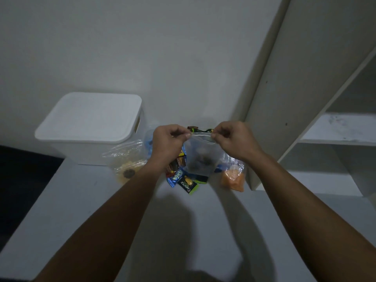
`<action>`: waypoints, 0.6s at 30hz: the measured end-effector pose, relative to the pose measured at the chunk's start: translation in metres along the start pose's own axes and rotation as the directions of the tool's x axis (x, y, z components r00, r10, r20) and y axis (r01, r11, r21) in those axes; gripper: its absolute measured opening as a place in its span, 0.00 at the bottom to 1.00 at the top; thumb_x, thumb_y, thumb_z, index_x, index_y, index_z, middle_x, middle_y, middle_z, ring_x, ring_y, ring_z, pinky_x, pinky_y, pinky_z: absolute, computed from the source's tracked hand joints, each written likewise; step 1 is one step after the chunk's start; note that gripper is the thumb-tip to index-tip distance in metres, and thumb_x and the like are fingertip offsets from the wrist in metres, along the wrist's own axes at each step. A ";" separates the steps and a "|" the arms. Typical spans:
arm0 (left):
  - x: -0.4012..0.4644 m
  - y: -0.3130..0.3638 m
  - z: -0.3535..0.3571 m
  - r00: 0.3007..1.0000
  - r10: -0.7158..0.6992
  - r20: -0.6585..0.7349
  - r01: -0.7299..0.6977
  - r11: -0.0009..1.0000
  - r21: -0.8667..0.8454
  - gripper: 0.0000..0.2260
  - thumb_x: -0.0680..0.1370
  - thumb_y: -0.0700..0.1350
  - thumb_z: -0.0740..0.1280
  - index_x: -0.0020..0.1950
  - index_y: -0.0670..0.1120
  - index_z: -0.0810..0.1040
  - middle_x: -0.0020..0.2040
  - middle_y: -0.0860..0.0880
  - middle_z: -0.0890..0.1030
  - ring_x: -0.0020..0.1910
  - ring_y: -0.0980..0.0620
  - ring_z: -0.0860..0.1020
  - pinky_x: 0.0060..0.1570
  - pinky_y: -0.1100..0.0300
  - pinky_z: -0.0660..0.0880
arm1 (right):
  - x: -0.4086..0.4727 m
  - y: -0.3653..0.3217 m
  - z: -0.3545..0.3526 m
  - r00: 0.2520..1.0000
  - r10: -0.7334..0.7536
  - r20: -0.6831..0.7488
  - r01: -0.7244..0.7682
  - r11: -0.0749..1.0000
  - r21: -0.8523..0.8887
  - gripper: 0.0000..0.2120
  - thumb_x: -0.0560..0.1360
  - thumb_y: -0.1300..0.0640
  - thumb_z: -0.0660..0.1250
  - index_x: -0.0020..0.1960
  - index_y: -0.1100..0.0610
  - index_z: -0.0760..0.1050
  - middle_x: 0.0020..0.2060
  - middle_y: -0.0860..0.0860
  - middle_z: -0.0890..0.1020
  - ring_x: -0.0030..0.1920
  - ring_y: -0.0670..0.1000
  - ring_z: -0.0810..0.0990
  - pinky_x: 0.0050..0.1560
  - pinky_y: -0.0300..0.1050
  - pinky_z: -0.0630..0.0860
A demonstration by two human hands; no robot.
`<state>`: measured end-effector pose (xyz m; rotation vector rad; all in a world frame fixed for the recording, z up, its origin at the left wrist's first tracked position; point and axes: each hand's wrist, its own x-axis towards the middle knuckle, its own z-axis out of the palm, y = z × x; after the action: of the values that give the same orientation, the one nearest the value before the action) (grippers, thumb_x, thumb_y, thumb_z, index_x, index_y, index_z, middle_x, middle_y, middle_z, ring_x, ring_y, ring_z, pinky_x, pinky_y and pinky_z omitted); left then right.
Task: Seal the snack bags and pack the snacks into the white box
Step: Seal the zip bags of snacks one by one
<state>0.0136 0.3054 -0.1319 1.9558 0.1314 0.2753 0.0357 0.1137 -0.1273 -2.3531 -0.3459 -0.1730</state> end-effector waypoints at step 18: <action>-0.004 0.004 0.011 0.993 -0.074 -0.087 0.069 0.996 -0.064 0.12 0.68 0.46 0.77 0.42 0.42 0.78 0.33 0.50 0.76 0.31 0.57 0.74 0.33 0.69 0.72 | -0.001 -0.011 0.005 0.999 -0.012 0.046 0.007 0.995 0.100 0.02 0.71 0.58 0.74 0.40 0.53 0.83 0.32 0.50 0.83 0.35 0.51 0.83 0.38 0.47 0.81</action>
<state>0.0127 0.2927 -0.1327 1.8753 0.2482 0.3154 0.0321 0.1243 -0.1237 -2.2603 -0.3795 -0.1033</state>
